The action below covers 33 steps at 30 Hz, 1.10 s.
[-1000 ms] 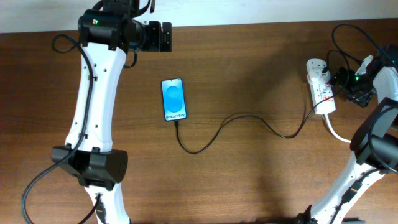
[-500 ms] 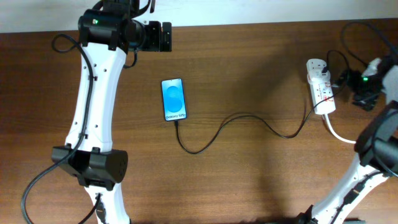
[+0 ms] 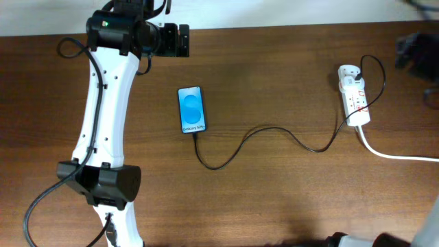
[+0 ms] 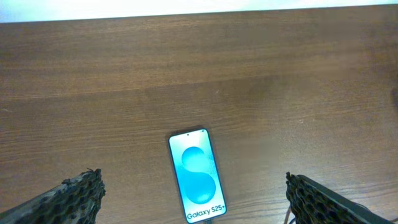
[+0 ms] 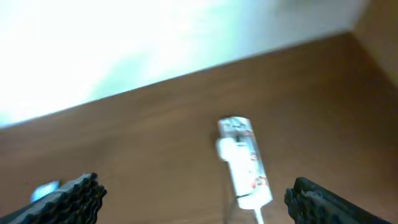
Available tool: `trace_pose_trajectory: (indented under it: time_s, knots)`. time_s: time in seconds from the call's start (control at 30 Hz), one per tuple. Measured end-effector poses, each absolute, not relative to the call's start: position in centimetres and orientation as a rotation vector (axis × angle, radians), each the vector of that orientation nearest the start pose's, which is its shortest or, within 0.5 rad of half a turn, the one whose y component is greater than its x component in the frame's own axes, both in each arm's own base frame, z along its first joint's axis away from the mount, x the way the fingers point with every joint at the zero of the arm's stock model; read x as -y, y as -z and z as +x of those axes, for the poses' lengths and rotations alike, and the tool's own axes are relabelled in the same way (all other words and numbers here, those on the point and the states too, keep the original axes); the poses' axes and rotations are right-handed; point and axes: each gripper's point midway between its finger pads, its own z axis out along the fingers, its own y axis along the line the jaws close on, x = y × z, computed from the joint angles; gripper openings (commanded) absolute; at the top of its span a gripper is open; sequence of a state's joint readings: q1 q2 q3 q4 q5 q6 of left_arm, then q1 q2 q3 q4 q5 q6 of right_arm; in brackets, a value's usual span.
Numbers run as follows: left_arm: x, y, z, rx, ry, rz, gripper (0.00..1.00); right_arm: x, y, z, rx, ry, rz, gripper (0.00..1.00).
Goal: Plug charger to phone and switch on socket
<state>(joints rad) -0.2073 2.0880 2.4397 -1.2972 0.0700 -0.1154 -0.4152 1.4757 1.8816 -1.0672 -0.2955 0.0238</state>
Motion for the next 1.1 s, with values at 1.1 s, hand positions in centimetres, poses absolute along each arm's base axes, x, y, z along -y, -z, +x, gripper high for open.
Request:
trace_pose_trajectory:
  time_s: [1.1]
  knots:
    - [11.6,-28.5,49.0,-2.523,0.219,0.149,0.99,-3.4,-35.9,28.6,-1.633,-0.026,-0.181,0.98]
